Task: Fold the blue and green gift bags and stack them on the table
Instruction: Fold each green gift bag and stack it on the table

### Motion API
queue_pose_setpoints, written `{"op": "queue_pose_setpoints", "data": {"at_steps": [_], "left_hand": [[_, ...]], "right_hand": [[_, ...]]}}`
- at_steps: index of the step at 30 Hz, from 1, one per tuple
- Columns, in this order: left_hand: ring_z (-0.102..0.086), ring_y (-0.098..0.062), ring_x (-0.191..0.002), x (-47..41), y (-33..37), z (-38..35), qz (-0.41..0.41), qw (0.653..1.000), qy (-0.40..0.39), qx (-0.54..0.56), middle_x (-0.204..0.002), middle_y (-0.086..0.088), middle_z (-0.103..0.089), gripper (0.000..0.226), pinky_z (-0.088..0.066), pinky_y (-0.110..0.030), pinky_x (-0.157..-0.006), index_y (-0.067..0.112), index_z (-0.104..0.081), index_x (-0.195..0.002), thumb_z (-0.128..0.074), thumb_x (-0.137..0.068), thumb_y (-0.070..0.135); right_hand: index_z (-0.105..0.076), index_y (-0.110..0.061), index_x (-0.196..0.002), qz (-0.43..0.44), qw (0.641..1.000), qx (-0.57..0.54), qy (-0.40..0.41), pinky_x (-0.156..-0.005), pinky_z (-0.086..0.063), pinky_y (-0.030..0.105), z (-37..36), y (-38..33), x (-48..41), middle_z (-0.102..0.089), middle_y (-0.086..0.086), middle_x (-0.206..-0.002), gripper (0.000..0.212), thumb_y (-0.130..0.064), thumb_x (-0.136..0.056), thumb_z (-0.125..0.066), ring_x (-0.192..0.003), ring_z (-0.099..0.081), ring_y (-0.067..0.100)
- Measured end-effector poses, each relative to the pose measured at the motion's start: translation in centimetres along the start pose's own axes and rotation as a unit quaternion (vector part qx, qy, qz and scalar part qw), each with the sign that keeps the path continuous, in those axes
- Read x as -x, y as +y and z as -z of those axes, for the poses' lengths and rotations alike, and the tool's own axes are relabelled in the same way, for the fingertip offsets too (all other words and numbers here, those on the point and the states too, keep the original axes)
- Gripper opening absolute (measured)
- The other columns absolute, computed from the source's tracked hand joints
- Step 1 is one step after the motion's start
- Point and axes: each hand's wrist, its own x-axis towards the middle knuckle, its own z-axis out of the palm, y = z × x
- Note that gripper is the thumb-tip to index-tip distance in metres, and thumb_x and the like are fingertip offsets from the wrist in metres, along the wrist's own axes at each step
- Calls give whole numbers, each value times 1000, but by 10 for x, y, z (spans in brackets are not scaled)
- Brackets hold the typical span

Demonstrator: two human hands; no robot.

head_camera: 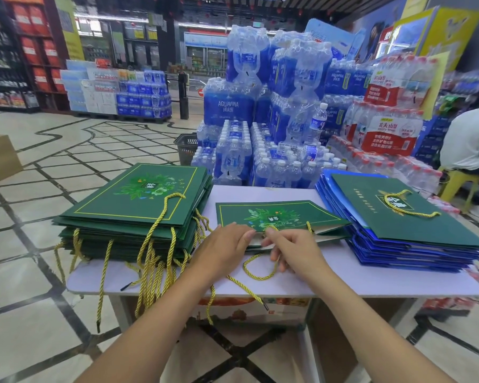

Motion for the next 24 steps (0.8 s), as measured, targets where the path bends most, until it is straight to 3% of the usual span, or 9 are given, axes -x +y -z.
{"op": "queue_pose_setpoints", "data": {"at_steps": [2, 4, 6, 8, 11, 15, 20, 22, 24], "left_hand": [[-53, -19, -132, 0, 0, 0, -4, 1000, -2, -1, -94, 18, -61, 35, -27, -51, -122, 33, -57, -97, -27, -111, 46], [-48, -18, -139, 1, 0, -1, -5, 1000, -5, 3, -113, 17, -66, 39, -26, -51, -123, 33, -63, -113, -26, -111, 48], [-45, -17, -143, 2, -1, -1, -8, 1000, -4, 5, -132, 15, -64, 42, -25, -51, -124, 34, -62, -129, -27, -111, 48], [-39, -15, -148, 2, -1, -1, -10, 1000, -6, 3, -145, 16, -58, 44, -25, -51, -124, 35, -58, -140, -28, -111, 48], [-35, -14, -150, 3, 2, 2, -18, 1000, -9, -9, -149, 16, -55, 43, -28, -51, -122, 36, -56, -144, -30, -111, 47], [-43, -12, -142, 8, 10, 8, -35, 999, 5, -29, -144, 15, -59, 39, -33, -49, -119, 32, -62, -138, -36, -111, 41], [-49, -10, -131, 10, 11, 10, -42, 996, 22, -72, -143, 16, -57, 35, -39, -36, -106, 34, -63, -132, -45, -104, 43], [-48, -12, -133, 9, 10, 8, -42, 995, 12, -88, -143, 15, -55, 35, -35, -39, -112, 35, -59, -130, -44, -102, 48], [-39, -13, -145, 7, 9, 6, -34, 995, -10, -97, -149, 13, -52, 38, -24, -42, -123, 35, -53, -132, -41, -102, 56]], "right_hand": [[-73, -26, -84, 94, 980, 143, 106, -53, -47, 28, 10, 5, -1, -65, -6, -63, 24, -45, -97, -65, -56, -59, 12], [-64, -34, -93, 157, 903, 354, 185, -54, -45, 29, 16, 9, -1, -62, -13, -72, 18, -51, -90, -68, -69, -59, 7], [-62, -32, -103, 169, 847, 473, 171, -60, -43, 30, 18, 15, -5, -59, -12, -89, 28, -50, -86, -72, -85, -59, 13], [-68, -27, -104, 192, 827, 512, 131, -71, -44, 35, 23, 13, -14, -61, -6, -96, 22, -42, -88, -70, -94, -58, 20], [-75, -29, -101, 201, 865, 457, 51, -81, -47, 35, 41, -12, -28, -63, -10, -94, 15, -35, -92, -65, -94, -58, 16], [-75, -30, -99, 153, 897, 411, -48, -75, -48, 30, 57, -52, -50, -64, -19, -83, 12, -31, -97, -63, -82, -62, 6], [-67, -19, -118, 53, 942, 294, -150, -75, -59, 37, 57, -77, -92, -70, 3, -86, 23, -14, -105, -49, -67, -68, 10], [-66, -15, -121, 24, 948, 268, -172, -63, -59, 32, 49, -78, -106, -63, 5, -92, 24, -14, -107, -47, -62, -62, 17], [-70, -19, -115, 51, 933, 317, -163, -59, -51, 28, 41, -74, -120, -65, 0, -92, 23, -26, -106, -51, -66, -57, 16]]}}
